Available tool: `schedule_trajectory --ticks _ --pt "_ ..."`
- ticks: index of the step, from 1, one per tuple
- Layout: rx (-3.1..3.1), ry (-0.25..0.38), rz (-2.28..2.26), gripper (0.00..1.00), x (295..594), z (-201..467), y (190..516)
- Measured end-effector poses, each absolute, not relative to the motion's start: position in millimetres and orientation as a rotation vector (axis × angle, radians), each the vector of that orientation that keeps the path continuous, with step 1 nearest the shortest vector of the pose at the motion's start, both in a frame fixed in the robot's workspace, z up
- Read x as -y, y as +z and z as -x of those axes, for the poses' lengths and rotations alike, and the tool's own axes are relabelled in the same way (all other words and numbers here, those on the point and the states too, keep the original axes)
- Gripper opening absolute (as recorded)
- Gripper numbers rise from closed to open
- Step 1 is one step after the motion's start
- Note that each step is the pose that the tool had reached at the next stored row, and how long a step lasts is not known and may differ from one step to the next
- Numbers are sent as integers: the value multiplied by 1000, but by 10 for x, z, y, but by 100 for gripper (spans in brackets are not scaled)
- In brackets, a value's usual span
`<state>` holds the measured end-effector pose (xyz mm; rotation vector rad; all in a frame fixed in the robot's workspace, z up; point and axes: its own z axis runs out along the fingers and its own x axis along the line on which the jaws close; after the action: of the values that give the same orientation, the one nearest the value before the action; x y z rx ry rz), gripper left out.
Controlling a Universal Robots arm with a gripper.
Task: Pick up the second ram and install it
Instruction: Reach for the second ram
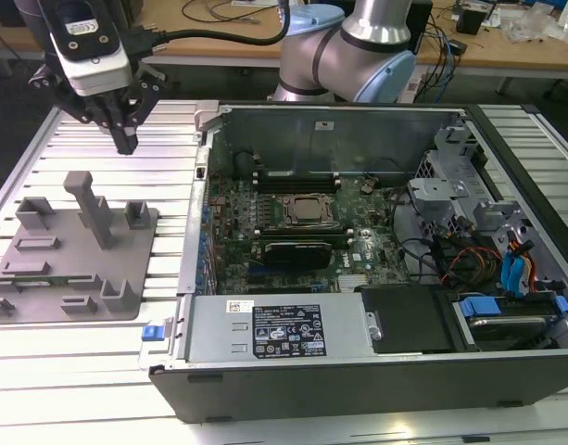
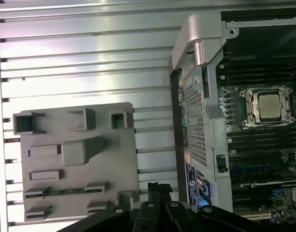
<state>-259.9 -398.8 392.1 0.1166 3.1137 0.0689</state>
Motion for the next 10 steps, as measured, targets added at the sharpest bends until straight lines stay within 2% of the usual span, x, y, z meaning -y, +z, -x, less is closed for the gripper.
schedule_trajectory --ticks 10 --pt "-3114 69 -117 8 3988 2772 3918"
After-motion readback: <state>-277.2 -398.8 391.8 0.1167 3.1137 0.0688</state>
